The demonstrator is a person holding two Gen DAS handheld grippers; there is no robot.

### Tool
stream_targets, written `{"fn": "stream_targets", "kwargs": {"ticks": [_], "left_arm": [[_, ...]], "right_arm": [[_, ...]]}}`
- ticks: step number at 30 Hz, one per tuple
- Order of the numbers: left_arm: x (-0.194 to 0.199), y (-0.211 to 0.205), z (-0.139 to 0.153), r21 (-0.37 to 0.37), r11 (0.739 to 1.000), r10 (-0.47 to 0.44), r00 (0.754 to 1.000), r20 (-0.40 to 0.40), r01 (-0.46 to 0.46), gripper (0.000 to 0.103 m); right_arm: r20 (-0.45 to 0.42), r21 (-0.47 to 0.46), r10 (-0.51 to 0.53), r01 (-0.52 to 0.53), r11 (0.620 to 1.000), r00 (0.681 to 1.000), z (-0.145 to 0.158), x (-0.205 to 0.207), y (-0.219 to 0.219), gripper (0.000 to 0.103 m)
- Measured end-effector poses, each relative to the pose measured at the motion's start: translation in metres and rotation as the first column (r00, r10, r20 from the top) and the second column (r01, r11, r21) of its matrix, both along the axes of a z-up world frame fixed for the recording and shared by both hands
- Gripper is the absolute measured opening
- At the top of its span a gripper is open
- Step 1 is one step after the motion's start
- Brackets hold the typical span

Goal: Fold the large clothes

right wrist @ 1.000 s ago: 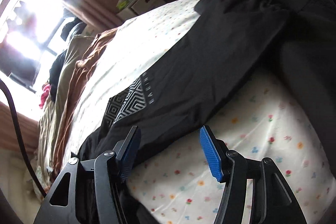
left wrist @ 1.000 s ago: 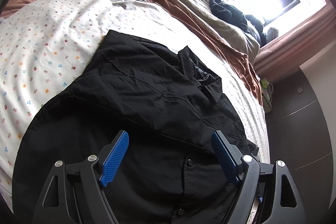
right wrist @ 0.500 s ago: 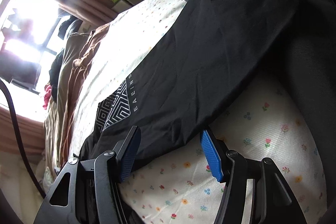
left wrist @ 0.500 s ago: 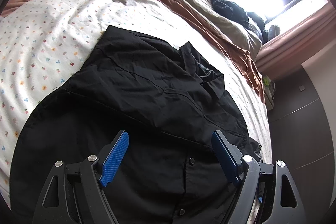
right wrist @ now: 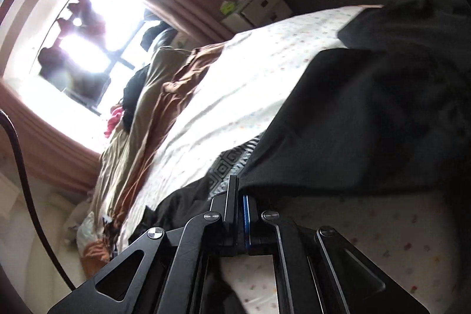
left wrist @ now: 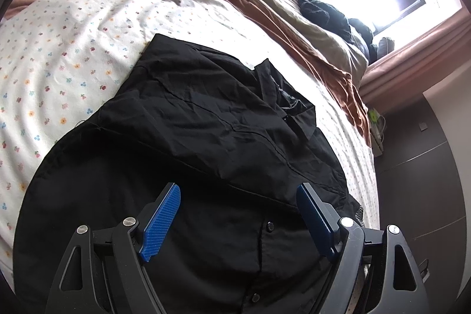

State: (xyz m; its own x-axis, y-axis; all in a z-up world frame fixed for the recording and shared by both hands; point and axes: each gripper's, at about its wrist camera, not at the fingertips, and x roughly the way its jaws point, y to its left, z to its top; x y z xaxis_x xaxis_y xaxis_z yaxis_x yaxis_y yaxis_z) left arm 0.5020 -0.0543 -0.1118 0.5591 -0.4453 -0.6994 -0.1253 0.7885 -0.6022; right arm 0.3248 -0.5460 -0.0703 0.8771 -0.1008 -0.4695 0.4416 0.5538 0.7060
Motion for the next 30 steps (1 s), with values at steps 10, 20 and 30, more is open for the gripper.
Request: {"fn": "stream_targets", "kwargs": {"ticks": [10,20,30], "left_arm": [[-0.003,0.018,0.008,-0.036,0.999,0.020,1.000,0.022,-0.019,0.082],[-0.009,0.050,0.017,-0.096,0.993,0.068,0.997,0.045,-0.064,0.082],[-0.011,0.084,0.012,-0.136,0.978,0.162,0.987,0.022,-0.157,0.082]], "right_arm": [[0.105,-0.213,0.235,-0.209,0.954,0.966,0.075,0.051,0.112,0.004],[0.091,-0.303,0.412,-0.369,0.878,0.907,0.088,0.112,0.210,0.004],[-0.149,-0.217,0.575,-0.593,0.775,0.805,0.016,0.193,0.298,0.015]]}}
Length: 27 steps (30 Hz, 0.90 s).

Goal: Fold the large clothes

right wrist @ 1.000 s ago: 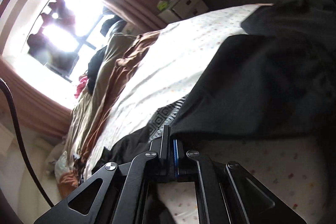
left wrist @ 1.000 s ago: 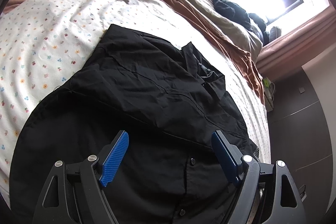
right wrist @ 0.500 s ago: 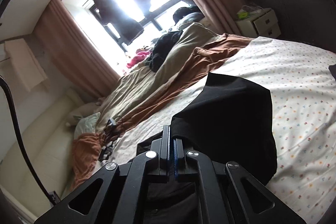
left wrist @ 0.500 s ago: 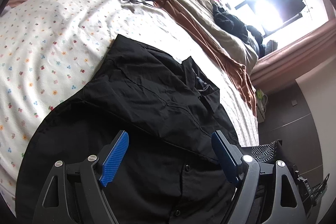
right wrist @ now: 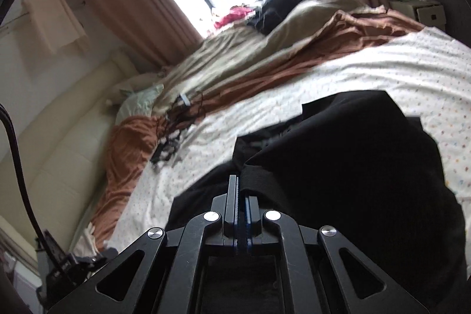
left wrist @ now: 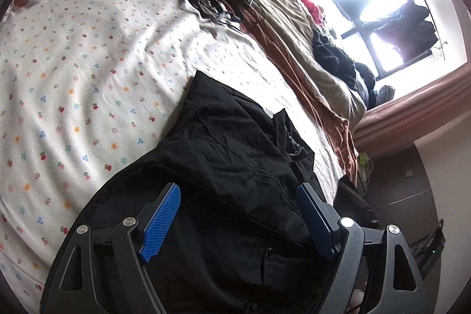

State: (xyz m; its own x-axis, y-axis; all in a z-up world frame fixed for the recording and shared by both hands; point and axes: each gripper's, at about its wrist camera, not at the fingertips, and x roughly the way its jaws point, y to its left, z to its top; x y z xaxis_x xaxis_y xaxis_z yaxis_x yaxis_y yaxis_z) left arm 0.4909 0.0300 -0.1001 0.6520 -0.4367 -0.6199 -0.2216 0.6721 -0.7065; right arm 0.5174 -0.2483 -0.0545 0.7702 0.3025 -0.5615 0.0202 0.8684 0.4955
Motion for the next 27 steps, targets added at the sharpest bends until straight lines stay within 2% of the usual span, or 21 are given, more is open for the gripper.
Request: {"fn": "stream_targets", "kwargs": {"ticks": [1,2,3,6,9,12,17,20,23,27], "left_arm": [[0.000,-0.002,0.000,0.000,1.000,-0.003,1.000,-0.002,0.003,0.082],[0.001,-0.004,0.000,0.003,1.000,-0.007,1.000,-0.003,0.007,0.082],[0.002,-0.006,-0.001,0.006,1.000,-0.011,1.000,-0.005,0.011,0.082],[0.003,-0.012,-0.001,0.012,1.000,-0.025,1.000,-0.006,0.025,0.082],[0.004,-0.015,-0.002,0.019,0.999,-0.030,1.000,-0.010,0.030,0.082],[0.004,-0.019,-0.002,0.025,0.999,-0.036,0.999,-0.011,0.036,0.082],[0.004,-0.027,0.000,0.043,0.998,-0.054,0.998,-0.008,0.055,0.082],[0.004,-0.028,0.000,0.045,0.998,-0.054,0.998,-0.009,0.054,0.082],[0.004,-0.029,-0.001,0.048,0.997,-0.058,0.998,-0.010,0.059,0.082],[0.005,-0.036,-0.003,0.052,0.996,-0.071,0.997,-0.016,0.072,0.082]], "right_arm": [[-0.065,0.025,0.033,-0.032,0.999,0.997,-0.018,0.009,0.005,0.025],[-0.110,0.060,0.059,-0.052,0.997,0.992,-0.033,0.012,0.007,0.051],[-0.144,0.087,0.065,-0.052,0.995,0.987,-0.045,0.013,0.008,0.068],[-0.168,0.106,0.071,-0.054,0.993,0.983,-0.060,0.000,0.007,0.069],[-0.165,0.133,0.049,-0.027,0.991,0.985,-0.056,-0.020,-0.005,0.069],[-0.165,0.172,-0.003,0.032,0.985,0.986,-0.049,-0.037,-0.026,0.069],[-0.145,0.186,-0.110,0.136,0.973,0.983,-0.040,-0.071,-0.065,0.069],[-0.158,0.201,-0.194,0.224,0.954,0.968,-0.045,-0.089,-0.092,0.069],[-0.207,0.202,-0.261,0.302,0.932,0.943,-0.058,-0.100,-0.113,0.069],[-0.296,0.236,-0.267,0.341,0.910,0.917,-0.079,-0.095,-0.125,0.069]]}}
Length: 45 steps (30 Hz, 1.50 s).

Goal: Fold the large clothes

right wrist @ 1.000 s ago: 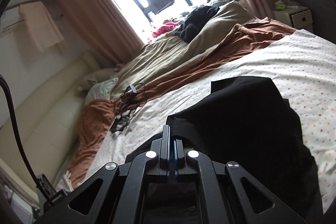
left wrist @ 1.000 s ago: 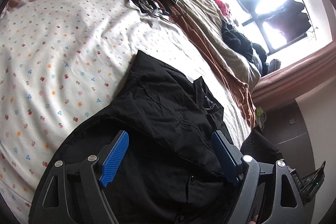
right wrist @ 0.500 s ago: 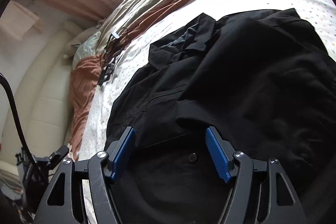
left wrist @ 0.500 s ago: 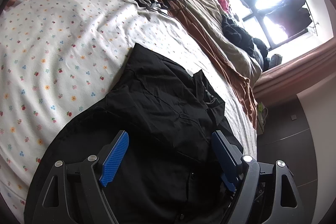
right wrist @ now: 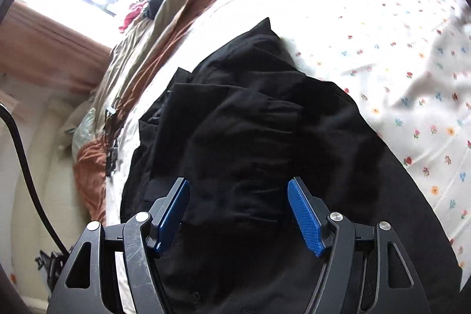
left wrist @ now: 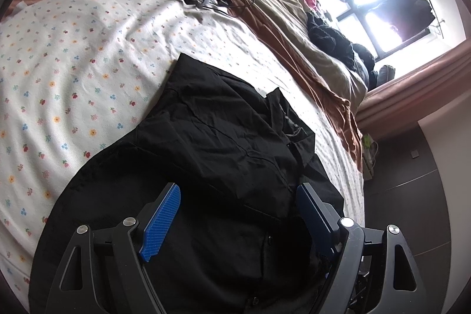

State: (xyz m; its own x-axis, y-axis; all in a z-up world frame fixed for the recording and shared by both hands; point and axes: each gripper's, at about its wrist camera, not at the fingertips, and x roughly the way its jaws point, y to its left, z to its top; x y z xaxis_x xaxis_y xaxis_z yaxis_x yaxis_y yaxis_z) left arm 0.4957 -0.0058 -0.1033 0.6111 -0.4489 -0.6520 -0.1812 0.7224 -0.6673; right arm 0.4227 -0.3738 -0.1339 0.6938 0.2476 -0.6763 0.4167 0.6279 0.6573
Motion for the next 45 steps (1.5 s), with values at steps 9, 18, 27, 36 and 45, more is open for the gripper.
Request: {"fn": "stream_targets", "kwargs": {"ticks": [9,18,27,36,45], "left_arm": [[0.002,0.006,-0.005,-0.042,0.999,0.012,1.000,-0.008,-0.012,0.082],[-0.004,0.033,0.003,-0.102,0.994,0.052,0.998,0.016,-0.051,0.082],[-0.004,0.052,-0.001,-0.144,0.986,0.084,0.996,0.006,-0.083,0.082],[-0.010,0.073,-0.004,-0.138,0.979,0.149,0.989,-0.005,-0.149,0.082],[-0.004,0.047,0.000,-0.089,0.991,0.102,0.995,0.004,-0.101,0.082]], "right_arm": [[-0.029,-0.022,0.030,-0.030,0.999,0.999,-0.022,0.016,0.004,0.028],[0.204,-0.200,0.128,-0.087,0.976,0.970,0.065,0.029,0.046,0.008],[0.238,-0.352,0.328,-0.234,0.906,0.914,0.109,0.077,0.140,0.007],[0.239,-0.220,0.421,-0.374,0.901,0.875,0.084,0.091,0.170,0.043],[0.152,-0.202,0.214,-0.182,0.962,0.965,0.054,0.061,0.080,0.044]]}}
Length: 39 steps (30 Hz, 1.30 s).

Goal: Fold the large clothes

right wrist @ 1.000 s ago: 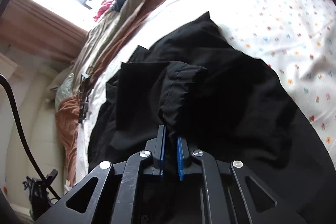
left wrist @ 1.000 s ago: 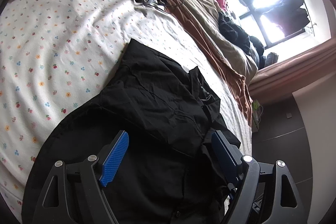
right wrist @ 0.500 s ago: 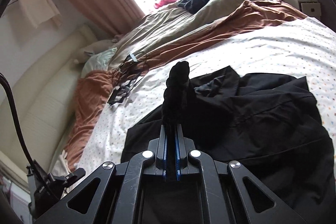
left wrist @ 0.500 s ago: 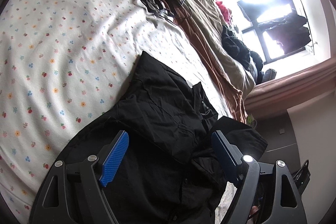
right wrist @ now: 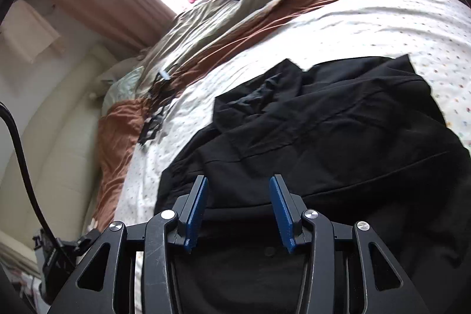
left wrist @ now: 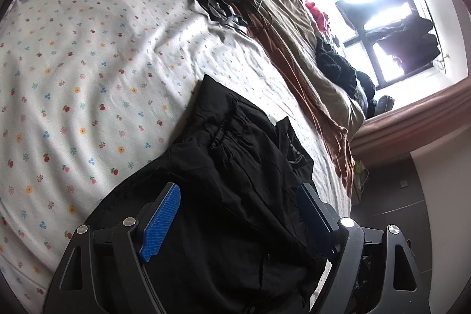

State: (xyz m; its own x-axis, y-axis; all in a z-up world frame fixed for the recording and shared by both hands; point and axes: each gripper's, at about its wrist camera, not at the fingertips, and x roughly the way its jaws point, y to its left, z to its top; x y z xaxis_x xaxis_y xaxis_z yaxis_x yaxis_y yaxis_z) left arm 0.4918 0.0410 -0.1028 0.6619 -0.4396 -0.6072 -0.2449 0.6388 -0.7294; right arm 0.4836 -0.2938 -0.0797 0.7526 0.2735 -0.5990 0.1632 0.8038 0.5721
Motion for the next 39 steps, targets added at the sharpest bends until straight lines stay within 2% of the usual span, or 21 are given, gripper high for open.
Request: {"fn": "stream_targets", "kwargs": {"ticks": [6,10,14,16,18,21,25,28,30,33,35,37,39], "left_arm": [[0.008,-0.018,-0.005,0.054,0.998,-0.025,0.999,-0.022,0.026,0.082],[0.013,-0.030,-0.012,0.092,0.995,-0.040,0.998,-0.045,0.044,0.082],[0.016,-0.043,-0.016,0.130,0.989,-0.067,0.996,-0.059,0.074,0.082],[0.017,-0.048,-0.019,0.144,0.986,-0.074,0.995,-0.068,0.084,0.082],[0.018,-0.051,-0.022,0.158,0.984,-0.075,0.994,-0.078,0.086,0.082],[0.021,-0.054,-0.026,0.175,0.981,-0.071,0.993,-0.093,0.086,0.082],[0.023,-0.057,-0.029,0.194,0.977,-0.075,0.992,-0.102,0.093,0.082],[0.024,-0.060,-0.031,0.218,0.971,-0.073,0.991,-0.108,0.095,0.082],[0.026,-0.061,-0.034,0.227,0.969,-0.071,0.991,-0.117,0.097,0.082],[0.030,-0.057,-0.039,0.233,0.969,-0.057,0.990,-0.125,0.086,0.082],[0.032,-0.054,-0.039,0.235,0.969,-0.044,0.992,-0.121,0.072,0.082],[0.034,-0.051,-0.038,0.245,0.968,-0.030,0.993,-0.110,0.056,0.082],[0.038,-0.049,-0.038,0.256,0.966,-0.016,0.995,-0.099,0.042,0.082]], "right_arm": [[-0.093,0.126,-0.187,0.198,0.972,0.978,-0.032,-0.024,-0.083,0.044],[-0.150,0.213,-0.226,0.254,0.943,0.963,-0.061,-0.029,-0.120,0.044],[-0.191,0.214,-0.273,0.312,0.926,0.943,-0.082,-0.028,-0.141,0.044],[-0.195,0.232,-0.292,0.333,0.914,0.936,-0.090,-0.029,-0.152,0.039],[-0.197,0.265,-0.295,0.340,0.902,0.935,-0.094,-0.030,-0.160,0.027],[-0.192,0.263,-0.318,0.360,0.895,0.929,-0.096,-0.034,-0.167,0.013],[-0.213,0.320,-0.338,0.393,0.862,0.916,-0.103,-0.042,-0.174,0.010],[-0.259,0.327,-0.346,0.419,0.847,0.902,-0.102,-0.051,-0.170,0.010],[-0.246,0.284,-0.340,0.403,0.870,0.908,-0.085,-0.057,-0.165,0.018],[-0.135,0.212,-0.338,0.360,0.909,0.932,-0.051,-0.059,-0.160,0.018],[-0.068,0.153,-0.301,0.308,0.939,0.951,-0.035,-0.049,-0.155,0.021],[-0.043,0.122,-0.264,0.268,0.956,0.964,-0.030,-0.034,-0.151,0.028],[-0.047,0.129,-0.223,0.227,0.965,0.974,-0.036,-0.020,-0.151,0.029]]}}
